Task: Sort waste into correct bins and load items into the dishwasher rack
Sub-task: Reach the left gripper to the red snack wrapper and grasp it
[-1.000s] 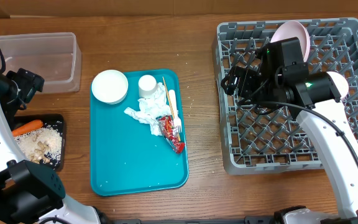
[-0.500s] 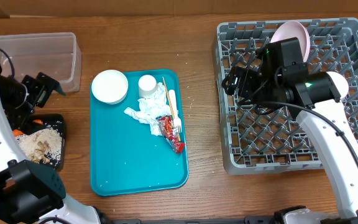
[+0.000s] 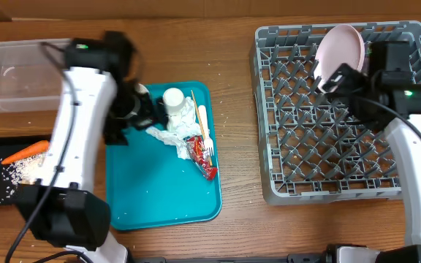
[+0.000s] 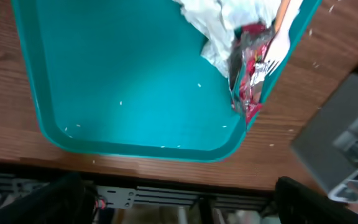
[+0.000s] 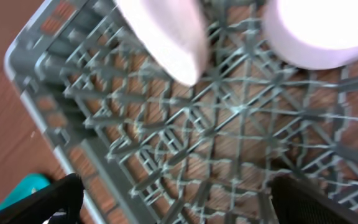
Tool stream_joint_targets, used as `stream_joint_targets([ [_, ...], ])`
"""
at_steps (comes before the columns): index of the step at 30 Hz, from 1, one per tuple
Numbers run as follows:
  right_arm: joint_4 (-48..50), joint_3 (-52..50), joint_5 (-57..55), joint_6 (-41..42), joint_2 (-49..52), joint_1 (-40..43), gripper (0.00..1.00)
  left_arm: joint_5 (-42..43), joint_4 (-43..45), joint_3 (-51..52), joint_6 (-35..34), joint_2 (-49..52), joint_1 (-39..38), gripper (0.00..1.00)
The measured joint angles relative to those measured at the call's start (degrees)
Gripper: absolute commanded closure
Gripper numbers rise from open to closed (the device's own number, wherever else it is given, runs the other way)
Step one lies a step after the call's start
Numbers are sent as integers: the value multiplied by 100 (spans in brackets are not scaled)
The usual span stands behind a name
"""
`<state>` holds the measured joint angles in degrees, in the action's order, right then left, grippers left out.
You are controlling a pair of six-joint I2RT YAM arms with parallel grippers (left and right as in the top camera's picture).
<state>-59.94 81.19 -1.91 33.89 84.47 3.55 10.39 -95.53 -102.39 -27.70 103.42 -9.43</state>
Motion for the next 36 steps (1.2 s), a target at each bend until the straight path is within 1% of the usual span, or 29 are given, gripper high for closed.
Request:
stream_joint_targets([
  [4, -7, 0, -26, 22, 0, 133, 0, -273, 391, 229, -942, 0, -739, 0],
  [8, -7, 0, -42, 39, 0, 133, 0, -348, 1038, 870, -1856, 0, -1373, 0],
  [10, -7, 0, -44, 42, 2, 133, 0, -337, 1445, 1281, -2236, 0, -1668, 0],
  [13, -9, 0, -44, 42, 4, 133, 0, -151, 2326, 1982, -2933, 2, -2087, 0],
  [16, -9, 0, -44, 42, 4, 133, 0, 87, 2931, 2511, -3403, 2, -2323, 0],
  [19, -7, 0, -44, 44, 4, 133, 0, 181, 3351, 2844, -3685, 2, -2347, 0],
  [21, -4, 0, -44, 42, 4, 133, 0, 175, 3425, 2946, -3801, 4, -2317, 0],
  [28, -4, 0, -44, 42, 4, 133, 0, -275, 3414, 2999, -3847, 4, -2192, 0],
  [32, -4, 0, -46, 42, 4, 133, 0, -450, 3560, 3001, -3866, 4, -2210, 0],
  [33, -7, 0, -44, 44, 4, 133, 0, -496, 3602, 3003, -3869, 4, -2223, 2],
  [35, -7, 0, -44, 44, 4, 133, 0, -570, 3709, 3003, -3886, 4, -2245, 13],
  [36, -7, 0, -44, 42, 4, 133, 0, -601, 3753, 3003, -3910, 4, -2247, 17],
])
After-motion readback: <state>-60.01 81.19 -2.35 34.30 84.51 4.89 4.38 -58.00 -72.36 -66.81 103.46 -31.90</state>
